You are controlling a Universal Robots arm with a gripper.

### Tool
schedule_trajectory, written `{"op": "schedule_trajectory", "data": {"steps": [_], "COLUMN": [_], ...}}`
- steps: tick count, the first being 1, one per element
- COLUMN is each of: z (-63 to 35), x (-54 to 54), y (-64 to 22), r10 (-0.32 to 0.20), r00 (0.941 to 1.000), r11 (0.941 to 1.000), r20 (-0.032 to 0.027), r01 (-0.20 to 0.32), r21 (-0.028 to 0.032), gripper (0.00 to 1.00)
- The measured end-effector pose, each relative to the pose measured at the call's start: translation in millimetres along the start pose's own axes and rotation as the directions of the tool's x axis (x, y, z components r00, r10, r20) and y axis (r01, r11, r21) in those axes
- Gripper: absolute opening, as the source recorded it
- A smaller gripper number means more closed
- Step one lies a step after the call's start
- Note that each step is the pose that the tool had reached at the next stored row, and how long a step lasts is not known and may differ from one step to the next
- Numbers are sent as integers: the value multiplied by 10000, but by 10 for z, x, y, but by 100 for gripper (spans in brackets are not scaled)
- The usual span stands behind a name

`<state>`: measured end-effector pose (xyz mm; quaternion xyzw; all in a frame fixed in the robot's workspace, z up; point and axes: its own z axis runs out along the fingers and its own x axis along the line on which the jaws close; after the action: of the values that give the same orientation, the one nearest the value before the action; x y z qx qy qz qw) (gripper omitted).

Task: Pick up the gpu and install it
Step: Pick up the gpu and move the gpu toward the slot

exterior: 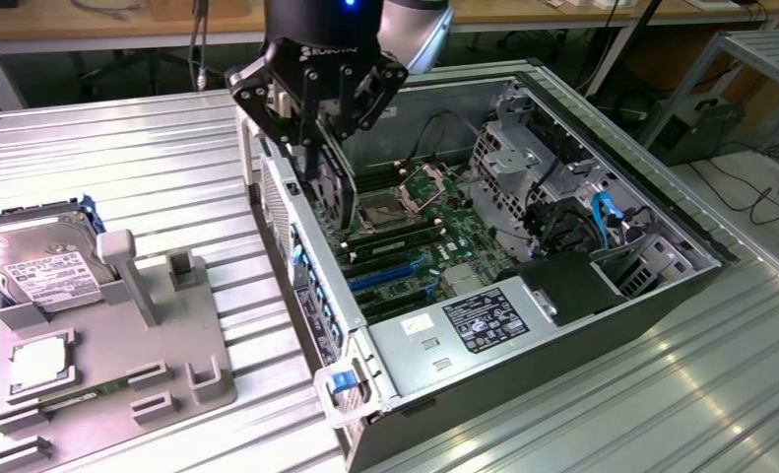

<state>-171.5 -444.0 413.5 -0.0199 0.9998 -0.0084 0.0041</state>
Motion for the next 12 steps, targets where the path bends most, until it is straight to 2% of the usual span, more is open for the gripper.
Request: {"op": "schedule_trajectory", "data": {"steps": [12], "z": [3], "x": [-348], "y": [-14], "r10": [-24], "r00": [10000], "r11": [10000], "r20": [1], "r01": [24], "r21": [0], "gripper": [28]}}
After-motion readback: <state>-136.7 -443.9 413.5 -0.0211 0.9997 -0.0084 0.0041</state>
